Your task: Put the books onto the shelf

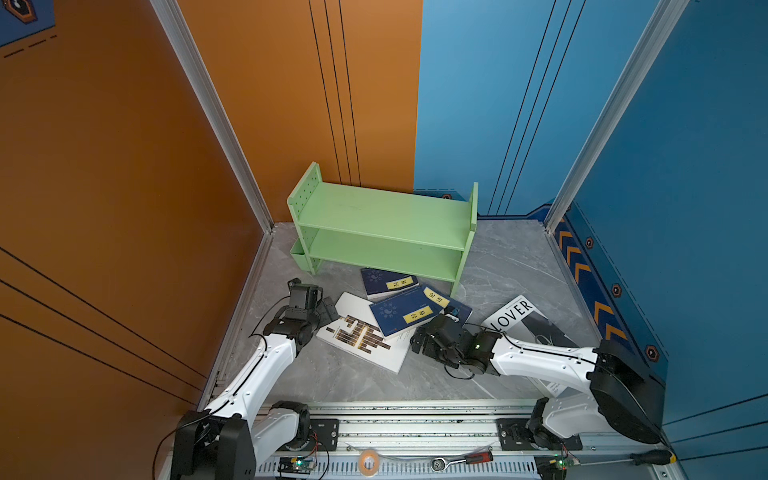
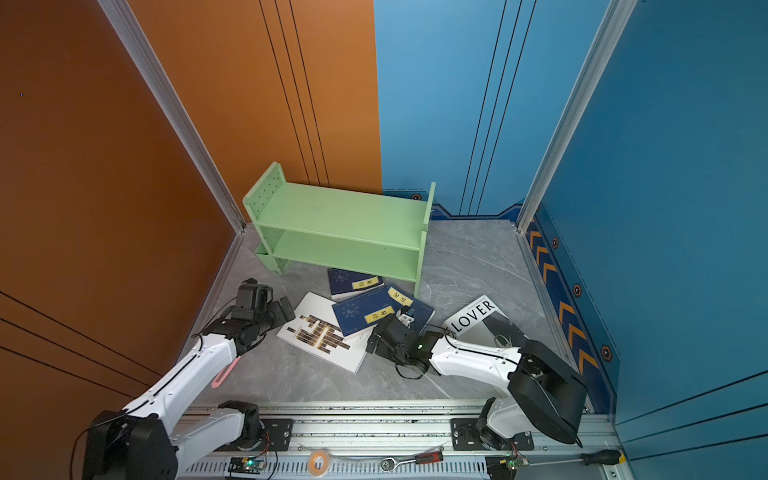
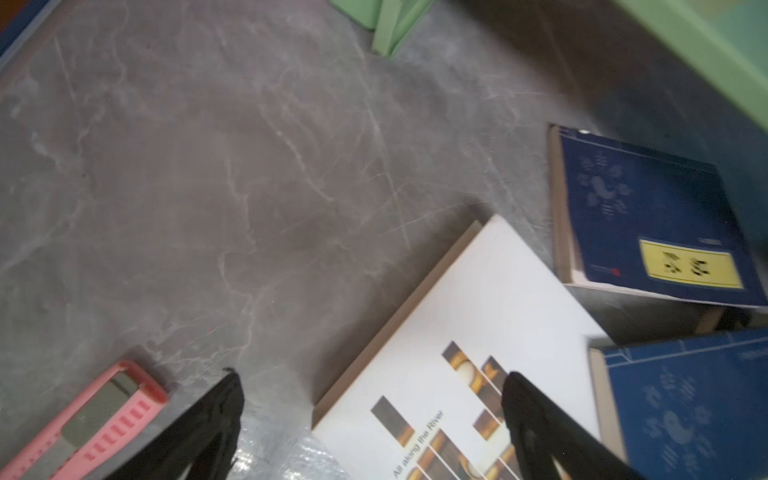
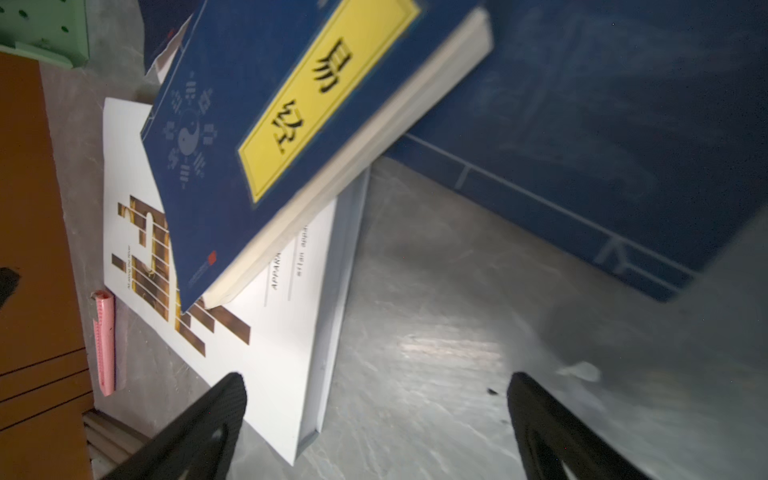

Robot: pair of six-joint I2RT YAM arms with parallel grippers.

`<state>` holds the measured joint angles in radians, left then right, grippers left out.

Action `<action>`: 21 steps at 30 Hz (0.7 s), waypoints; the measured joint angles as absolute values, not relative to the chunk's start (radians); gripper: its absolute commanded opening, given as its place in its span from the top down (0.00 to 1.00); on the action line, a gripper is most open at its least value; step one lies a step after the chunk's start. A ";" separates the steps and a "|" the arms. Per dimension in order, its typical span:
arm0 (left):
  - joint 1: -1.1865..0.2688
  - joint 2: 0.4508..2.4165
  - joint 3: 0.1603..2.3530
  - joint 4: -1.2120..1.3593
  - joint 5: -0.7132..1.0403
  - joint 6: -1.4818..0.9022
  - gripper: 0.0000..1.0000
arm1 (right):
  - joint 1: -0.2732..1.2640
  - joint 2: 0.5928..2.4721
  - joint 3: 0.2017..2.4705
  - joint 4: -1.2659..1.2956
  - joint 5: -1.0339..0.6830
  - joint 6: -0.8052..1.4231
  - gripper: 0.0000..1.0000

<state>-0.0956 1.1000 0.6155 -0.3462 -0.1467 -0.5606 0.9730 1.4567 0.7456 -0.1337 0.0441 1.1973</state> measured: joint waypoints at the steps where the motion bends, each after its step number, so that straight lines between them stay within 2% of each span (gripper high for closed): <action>1: -0.075 1.113 0.605 -0.336 -0.130 -0.569 0.02 | 0.973 1.477 0.758 -0.114 0.027 1.194 0.00; 21: -0.060 1.250 0.591 -0.231 0.115 -0.619 0.02 | 0.984 1.685 0.886 0.045 -0.207 1.155 0.04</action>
<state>-0.0601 1.2495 0.5911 -0.2310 0.1150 -0.6186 0.9840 1.6848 0.8856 0.0452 -0.2073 1.1545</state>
